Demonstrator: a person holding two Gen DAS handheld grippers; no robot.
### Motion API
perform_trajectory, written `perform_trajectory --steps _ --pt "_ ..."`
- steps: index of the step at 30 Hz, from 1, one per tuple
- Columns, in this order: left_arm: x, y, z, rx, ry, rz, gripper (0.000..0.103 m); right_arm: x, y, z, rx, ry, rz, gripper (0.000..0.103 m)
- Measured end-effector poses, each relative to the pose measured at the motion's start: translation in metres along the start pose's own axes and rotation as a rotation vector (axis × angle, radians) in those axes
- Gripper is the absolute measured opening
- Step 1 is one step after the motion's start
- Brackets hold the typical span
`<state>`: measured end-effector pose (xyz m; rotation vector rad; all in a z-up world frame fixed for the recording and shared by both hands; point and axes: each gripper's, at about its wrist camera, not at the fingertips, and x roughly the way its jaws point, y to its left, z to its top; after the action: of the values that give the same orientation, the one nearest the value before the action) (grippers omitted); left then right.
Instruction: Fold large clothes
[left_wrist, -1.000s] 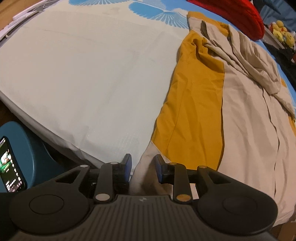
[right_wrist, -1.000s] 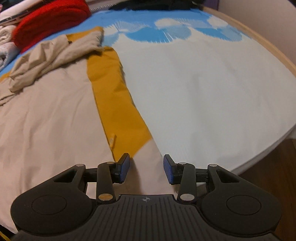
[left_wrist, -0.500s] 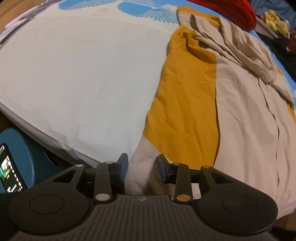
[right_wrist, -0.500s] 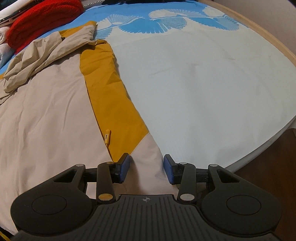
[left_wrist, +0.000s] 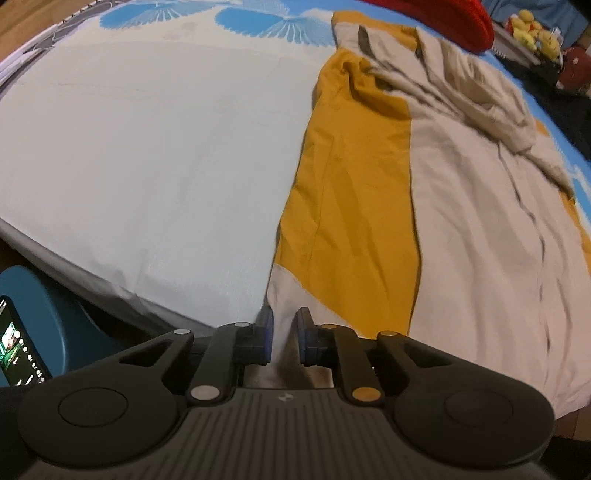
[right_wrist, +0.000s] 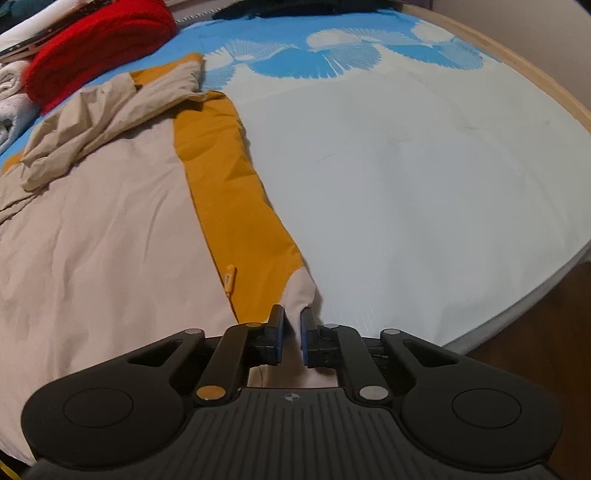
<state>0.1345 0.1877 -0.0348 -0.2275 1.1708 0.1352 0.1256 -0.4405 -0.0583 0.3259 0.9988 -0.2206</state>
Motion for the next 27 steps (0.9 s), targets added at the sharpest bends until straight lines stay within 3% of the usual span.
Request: perform_trajectory --steps 2,6,7,9,11,14,22,27 --pt "0.003 -0.002 -0.001 0.021 0.007 0.011 0.018 0.003 0.0 0.0 0.006 0.009 -0.019 0.024" --pt "0.006 -0.002 0.0 0.026 0.001 0.014 0.018 0.007 0.003 -0.001 -0.01 0.014 -0.028 0.026" --pt "0.006 -0.002 0.0 0.026 -0.005 0.013 0.013 0.007 0.003 -0.001 -0.017 0.016 -0.028 0.028" --pt "0.003 -0.004 -0.001 0.038 -0.017 0.013 0.006 0.008 0.006 -0.002 -0.032 0.018 -0.026 0.022" --pt "-0.002 -0.006 -0.001 0.054 -0.034 0.014 0.004 0.006 0.009 -0.002 -0.051 0.015 -0.018 0.007" --pt "-0.016 -0.014 -0.002 0.118 -0.076 0.012 0.002 -0.003 0.012 0.001 -0.059 -0.008 -0.005 0.002" --pt "-0.093 -0.015 0.016 0.171 -0.212 -0.132 0.001 -0.08 -0.001 0.017 0.001 -0.164 0.192 0.001" --pt "-0.146 -0.007 0.028 0.215 -0.241 -0.236 0.001 -0.139 -0.021 0.023 0.056 -0.234 0.32 0.0"
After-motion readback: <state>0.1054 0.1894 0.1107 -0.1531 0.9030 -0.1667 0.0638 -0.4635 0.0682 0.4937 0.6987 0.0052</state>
